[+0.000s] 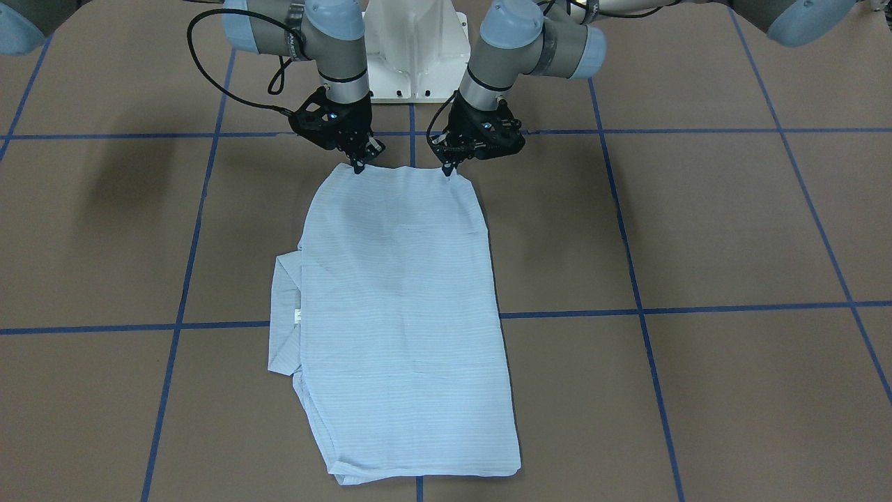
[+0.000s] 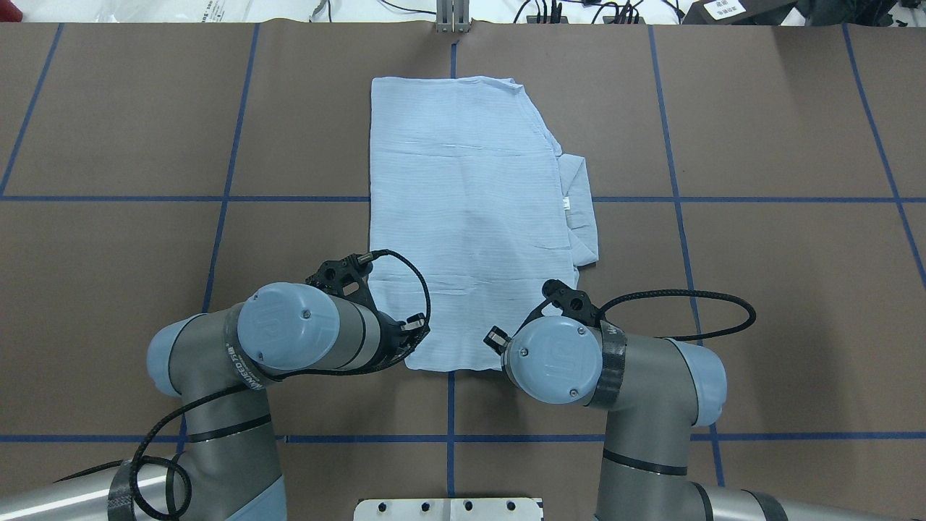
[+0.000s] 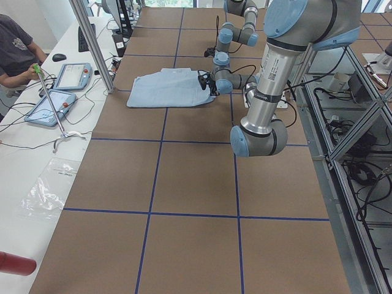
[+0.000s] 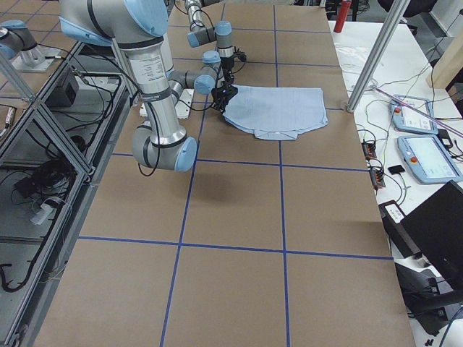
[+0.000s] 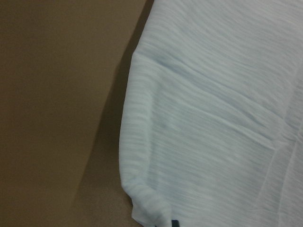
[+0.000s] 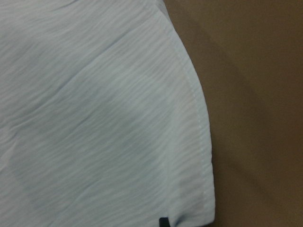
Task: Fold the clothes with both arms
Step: 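Hold both grippers at the shirt's near edge, then grasp the shirt's near edge with both grippers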
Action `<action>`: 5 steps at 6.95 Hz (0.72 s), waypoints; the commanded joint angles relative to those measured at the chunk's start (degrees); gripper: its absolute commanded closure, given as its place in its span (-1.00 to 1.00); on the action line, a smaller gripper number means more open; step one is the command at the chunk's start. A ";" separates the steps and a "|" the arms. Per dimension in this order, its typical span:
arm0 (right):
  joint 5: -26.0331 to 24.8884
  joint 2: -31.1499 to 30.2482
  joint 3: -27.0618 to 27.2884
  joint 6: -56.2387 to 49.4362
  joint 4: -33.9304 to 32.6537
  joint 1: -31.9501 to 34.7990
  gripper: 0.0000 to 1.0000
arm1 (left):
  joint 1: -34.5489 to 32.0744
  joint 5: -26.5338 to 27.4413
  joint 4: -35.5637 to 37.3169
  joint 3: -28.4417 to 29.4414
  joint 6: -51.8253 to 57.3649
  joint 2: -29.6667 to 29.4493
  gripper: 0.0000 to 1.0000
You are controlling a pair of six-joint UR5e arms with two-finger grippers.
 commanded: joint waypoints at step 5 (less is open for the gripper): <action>0.46 -4.54 11.41 -0.27 -0.11 -2.40 1.00 | 0.88 -3.48 6.63 -13.38 -0.44 1.42 1.00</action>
